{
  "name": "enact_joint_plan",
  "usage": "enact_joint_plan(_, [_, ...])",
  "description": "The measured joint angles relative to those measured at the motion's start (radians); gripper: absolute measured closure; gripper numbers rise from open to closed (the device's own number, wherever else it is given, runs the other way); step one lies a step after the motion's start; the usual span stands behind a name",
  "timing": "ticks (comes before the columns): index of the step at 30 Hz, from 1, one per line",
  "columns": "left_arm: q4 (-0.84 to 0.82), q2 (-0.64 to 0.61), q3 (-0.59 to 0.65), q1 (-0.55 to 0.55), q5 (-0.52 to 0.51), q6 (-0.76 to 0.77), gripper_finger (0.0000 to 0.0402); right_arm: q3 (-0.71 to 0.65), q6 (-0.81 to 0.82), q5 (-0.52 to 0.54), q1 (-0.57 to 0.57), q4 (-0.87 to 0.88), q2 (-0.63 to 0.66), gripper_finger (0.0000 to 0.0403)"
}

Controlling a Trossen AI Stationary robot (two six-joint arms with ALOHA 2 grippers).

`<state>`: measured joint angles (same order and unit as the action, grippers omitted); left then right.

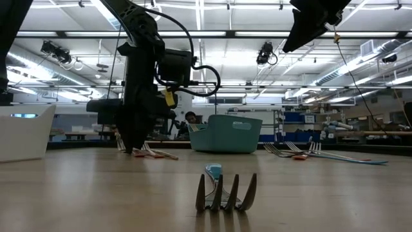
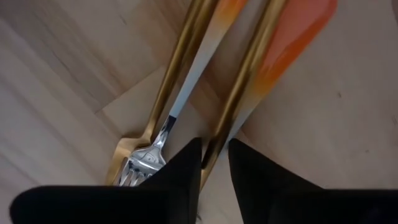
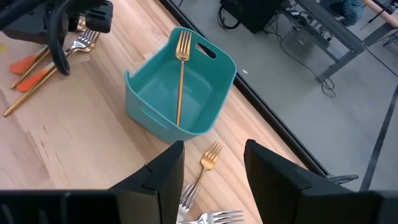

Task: Sort silverware by color (type)
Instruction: Put the gold fork into the green bin

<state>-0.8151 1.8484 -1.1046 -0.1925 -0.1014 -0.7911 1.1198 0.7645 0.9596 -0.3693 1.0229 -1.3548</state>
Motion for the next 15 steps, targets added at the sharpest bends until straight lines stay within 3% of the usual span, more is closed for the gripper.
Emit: enact_joint_plan(15, [-0.051,0.0,-0.005,0.0,-0.054,0.092,0.0309,0.0,-0.005,0.0,0.0,0.0,0.0,0.023])
